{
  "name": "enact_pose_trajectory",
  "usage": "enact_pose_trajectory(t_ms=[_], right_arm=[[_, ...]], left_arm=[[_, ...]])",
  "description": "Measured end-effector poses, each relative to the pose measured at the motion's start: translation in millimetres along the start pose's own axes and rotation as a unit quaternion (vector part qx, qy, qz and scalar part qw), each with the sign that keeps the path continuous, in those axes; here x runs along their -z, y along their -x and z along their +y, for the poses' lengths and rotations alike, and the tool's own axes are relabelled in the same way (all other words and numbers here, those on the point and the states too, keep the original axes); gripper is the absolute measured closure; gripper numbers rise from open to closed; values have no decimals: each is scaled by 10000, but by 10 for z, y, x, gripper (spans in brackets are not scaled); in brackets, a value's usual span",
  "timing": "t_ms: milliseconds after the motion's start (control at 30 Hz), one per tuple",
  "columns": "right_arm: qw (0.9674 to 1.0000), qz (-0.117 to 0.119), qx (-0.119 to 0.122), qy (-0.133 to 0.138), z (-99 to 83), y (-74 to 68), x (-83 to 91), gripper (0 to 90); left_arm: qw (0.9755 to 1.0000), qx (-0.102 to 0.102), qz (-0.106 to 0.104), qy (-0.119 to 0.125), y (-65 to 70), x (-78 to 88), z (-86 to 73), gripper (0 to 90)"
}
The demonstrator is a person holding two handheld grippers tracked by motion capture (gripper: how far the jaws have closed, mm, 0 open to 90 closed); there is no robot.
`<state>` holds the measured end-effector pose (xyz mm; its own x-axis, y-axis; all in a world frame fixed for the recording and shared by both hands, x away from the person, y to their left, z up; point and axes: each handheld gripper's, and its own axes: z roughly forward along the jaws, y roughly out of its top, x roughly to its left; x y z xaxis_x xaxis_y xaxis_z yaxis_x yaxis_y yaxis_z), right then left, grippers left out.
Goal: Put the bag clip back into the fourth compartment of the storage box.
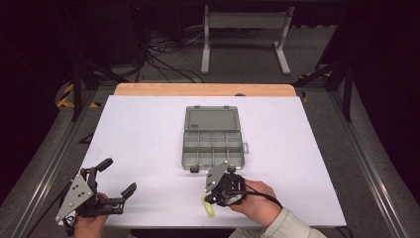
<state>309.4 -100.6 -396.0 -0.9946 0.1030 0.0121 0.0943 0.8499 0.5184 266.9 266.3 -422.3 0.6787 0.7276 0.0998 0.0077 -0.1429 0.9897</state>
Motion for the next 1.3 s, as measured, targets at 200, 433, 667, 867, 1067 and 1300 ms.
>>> enact_pose_trajectory(t_ms=[200, 433, 667, 867, 1067, 1300], right_arm=[[9998, 207, 4, -57, -34, -63, -154, 900], [9994, 334, 16, -107, -61, -97, -266, 900], [9985, 490, 40, -239, -66, -140, -358, 900], [9983, 498, -14, -297, -84, -154, -397, 900], [9984, 455, -65, -328, -120, -130, -378, 900], [9987, 339, -199, -335, -193, -93, -322, 900]], left_arm=[[10000, 5, -17, -1, 3, -2, 0, 4], [10000, 4, -26, -7, 2, -5, -2, 5], [10000, -13, -32, -14, 2, -5, 0, 5], [10000, -10, -39, -12, 3, -6, 0, 5], [10000, -14, -41, -17, 2, -6, 0, 6], [10000, -11, -43, -22, 4, -7, 0, 6]])
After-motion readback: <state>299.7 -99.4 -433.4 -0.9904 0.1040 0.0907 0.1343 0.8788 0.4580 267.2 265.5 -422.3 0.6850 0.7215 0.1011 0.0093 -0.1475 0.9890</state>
